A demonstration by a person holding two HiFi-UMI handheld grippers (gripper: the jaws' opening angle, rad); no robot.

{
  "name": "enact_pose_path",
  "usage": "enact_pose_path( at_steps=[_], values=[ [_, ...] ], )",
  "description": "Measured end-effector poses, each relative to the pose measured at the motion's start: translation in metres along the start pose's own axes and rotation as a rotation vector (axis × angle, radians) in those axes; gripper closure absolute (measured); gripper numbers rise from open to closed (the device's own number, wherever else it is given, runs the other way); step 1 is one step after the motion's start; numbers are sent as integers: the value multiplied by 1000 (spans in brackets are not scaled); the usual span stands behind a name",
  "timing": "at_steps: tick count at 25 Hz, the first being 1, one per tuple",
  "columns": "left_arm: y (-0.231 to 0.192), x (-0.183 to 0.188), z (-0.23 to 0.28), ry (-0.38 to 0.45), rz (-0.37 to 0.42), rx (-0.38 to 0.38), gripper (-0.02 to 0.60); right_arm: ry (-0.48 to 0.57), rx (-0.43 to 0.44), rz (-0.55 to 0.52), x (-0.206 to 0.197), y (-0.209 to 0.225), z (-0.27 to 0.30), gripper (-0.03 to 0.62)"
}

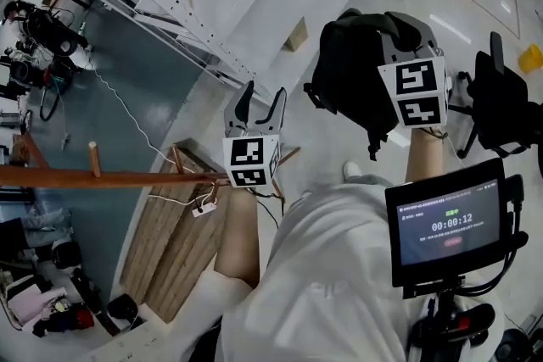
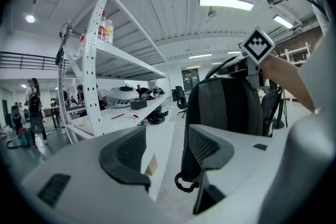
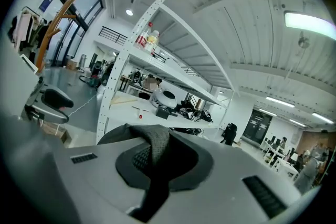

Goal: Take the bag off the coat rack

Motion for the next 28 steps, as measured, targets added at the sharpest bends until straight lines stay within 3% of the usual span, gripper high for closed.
enact_pose_path(
  at_steps=[8, 28],
  values=[
    [-17, -2, -7, 7, -44, 41, 322, 50, 91, -25, 26, -36, 7, 576],
    [-19, -11, -11, -19, -71, 53, 323, 57, 137, -71, 37, -59, 12, 576]
  ],
)
Point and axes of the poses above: the fingertips, and each gripper's own axes: z forward along the fingers, y to its right, x out of its top, the point moved 1 cm from there along -z, backward along the fingers, and after that the axes turned 1 degree about -z, right-handed, at the moved point
